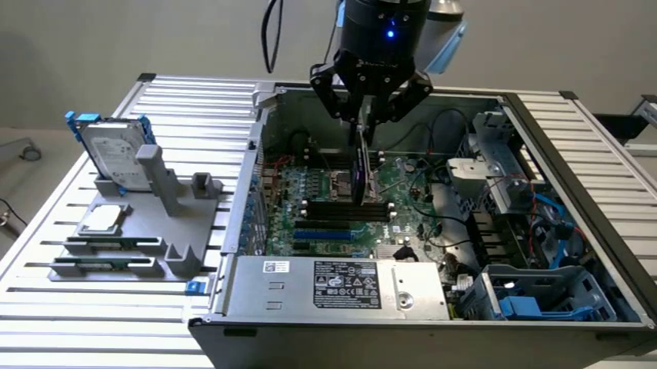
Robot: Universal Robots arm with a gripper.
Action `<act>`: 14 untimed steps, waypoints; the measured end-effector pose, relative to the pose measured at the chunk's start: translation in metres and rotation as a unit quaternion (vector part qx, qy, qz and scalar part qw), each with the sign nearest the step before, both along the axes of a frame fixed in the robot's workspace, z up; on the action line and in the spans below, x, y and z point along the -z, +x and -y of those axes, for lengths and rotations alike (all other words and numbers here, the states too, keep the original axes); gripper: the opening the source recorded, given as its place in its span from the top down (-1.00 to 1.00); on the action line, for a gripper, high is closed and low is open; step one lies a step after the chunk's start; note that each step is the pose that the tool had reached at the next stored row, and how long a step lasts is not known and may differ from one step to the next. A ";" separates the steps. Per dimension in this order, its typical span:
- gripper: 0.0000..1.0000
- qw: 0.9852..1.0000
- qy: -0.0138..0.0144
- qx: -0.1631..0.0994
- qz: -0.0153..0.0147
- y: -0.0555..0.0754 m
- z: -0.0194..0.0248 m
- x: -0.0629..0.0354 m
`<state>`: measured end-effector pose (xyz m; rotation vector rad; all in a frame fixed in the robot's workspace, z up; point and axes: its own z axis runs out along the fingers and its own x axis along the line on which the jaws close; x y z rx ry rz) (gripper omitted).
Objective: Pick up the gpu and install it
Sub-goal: 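Insert the gpu into the slot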
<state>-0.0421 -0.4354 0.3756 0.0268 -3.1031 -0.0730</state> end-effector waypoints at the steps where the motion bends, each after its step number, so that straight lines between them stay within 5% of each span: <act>1: 0.48 1.000 0.000 0.000 0.000 0.000 0.0000 0.0000; 5: 0.48 1.000 0.000 0.000 0.000 0.000 0.0000 -0.0001; 7: 0.48 1.000 0.005 -0.004 0.000 0.000 0.0000 0.0001; 14: 0.48 0.998 0.007 -0.067 0.000 0.000 0.0001 0.0010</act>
